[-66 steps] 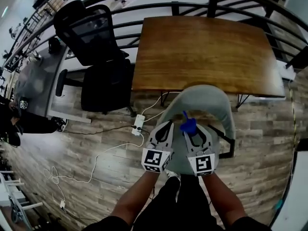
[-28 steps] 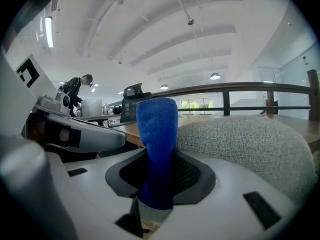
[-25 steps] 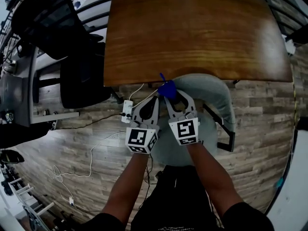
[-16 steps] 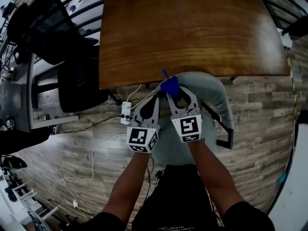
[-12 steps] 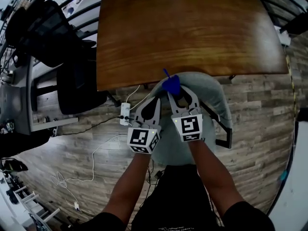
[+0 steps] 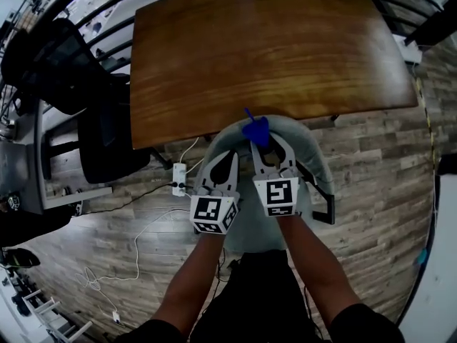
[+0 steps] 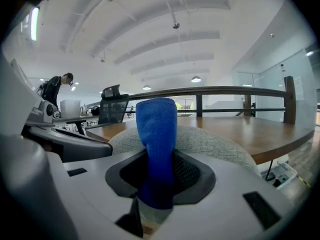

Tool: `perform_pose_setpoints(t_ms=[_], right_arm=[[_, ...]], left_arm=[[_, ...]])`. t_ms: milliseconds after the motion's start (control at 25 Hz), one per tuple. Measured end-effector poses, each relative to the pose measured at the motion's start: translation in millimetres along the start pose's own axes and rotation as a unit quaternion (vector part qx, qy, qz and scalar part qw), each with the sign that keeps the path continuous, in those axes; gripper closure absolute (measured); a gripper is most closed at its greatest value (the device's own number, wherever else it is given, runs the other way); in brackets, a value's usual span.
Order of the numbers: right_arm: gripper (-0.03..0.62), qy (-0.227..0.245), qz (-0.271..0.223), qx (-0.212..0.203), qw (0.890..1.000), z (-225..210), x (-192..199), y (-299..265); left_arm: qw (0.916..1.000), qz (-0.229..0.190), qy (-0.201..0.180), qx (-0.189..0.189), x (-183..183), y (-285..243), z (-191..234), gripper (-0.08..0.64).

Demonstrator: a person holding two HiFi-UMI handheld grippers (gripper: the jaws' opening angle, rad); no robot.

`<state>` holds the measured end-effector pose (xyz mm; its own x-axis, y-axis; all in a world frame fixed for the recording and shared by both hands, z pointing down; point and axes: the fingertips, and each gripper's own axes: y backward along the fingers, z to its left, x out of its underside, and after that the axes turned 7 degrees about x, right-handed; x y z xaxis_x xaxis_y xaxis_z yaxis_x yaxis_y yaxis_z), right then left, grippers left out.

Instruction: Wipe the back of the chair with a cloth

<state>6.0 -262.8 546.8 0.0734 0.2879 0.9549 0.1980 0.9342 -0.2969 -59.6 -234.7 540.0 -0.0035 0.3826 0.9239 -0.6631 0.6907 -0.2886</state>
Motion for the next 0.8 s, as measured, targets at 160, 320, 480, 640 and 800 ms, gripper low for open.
perform_pose_setpoints(t_ms=[160,320,480,640,800], right_arm=[[0.465,0.021,0.003,0.023,0.999,-20,3,5],[0.465,0.006,0.008,0.071,0.997,-43,7,13],[0.465,-0.013,0.014,0.109,0.994,-62,15,21],[0.465,-0.026,0.016,0.116,0.993,-76,18,28],[0.465,-0.019,0.015,0.12,0.993,-86,19,34]], left_arm=[[0.9998,0.004,-0.009,0.015,-1,-8,-15,0.552],[0.9997,0.009,-0.011,0.021,1,-17,-23,0.552],[0.9993,0.01,-0.011,0.034,2,-24,-33,0.552],[0.9987,0.011,-0.021,0.047,-3,-29,-42,0.552],[0.9965,0.013,-0.045,0.069,-9,-35,-53,0.552]])
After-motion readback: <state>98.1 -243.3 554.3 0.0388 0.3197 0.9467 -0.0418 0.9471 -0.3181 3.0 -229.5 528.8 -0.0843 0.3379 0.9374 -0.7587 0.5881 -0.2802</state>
